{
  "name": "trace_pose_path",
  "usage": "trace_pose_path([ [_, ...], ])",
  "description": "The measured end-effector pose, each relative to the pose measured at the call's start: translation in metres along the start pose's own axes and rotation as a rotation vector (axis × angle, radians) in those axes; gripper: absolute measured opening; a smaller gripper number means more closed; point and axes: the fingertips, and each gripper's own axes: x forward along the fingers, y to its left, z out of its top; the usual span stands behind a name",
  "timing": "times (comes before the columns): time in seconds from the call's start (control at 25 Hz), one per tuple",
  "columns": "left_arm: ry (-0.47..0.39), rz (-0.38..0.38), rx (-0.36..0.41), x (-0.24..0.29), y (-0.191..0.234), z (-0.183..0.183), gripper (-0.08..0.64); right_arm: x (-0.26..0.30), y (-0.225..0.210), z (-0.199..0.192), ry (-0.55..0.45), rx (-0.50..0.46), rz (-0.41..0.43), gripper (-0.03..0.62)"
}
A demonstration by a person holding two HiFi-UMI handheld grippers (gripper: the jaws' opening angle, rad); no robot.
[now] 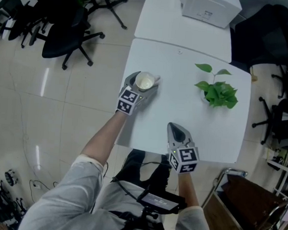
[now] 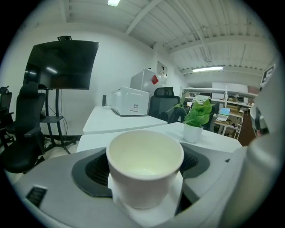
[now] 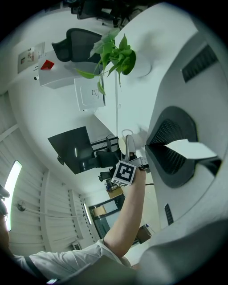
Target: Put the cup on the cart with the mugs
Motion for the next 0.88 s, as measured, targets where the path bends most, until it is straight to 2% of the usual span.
trace_pose_path([
  [0.24, -0.009, -0.035, 0.011, -0.027, -0.008, 0.033, 0.439, -0.005, 0.006, 0.021, -0.024, -0.032, 0.006, 0.006],
  [0.56, -0.032, -0.045, 0.025, -0.091, -0.023, 0.1, 0.439, -0.024, 0.025, 0.058, -0.084, -0.094, 0.012, 0.006],
  [0.76, -0.035, -0.07, 0.031, -0.13, -0.046, 0.142, 0.439, -0.046, 0.03, 0.078, -0.127, -0.108, -0.003, 0.006],
  [0.88, -0.029, -0.074, 0.034, -0.154, -0.062, 0.155, 0.439, -0.059, 0.035, 0.088, -0.155, -0.124, -0.005, 0.006],
])
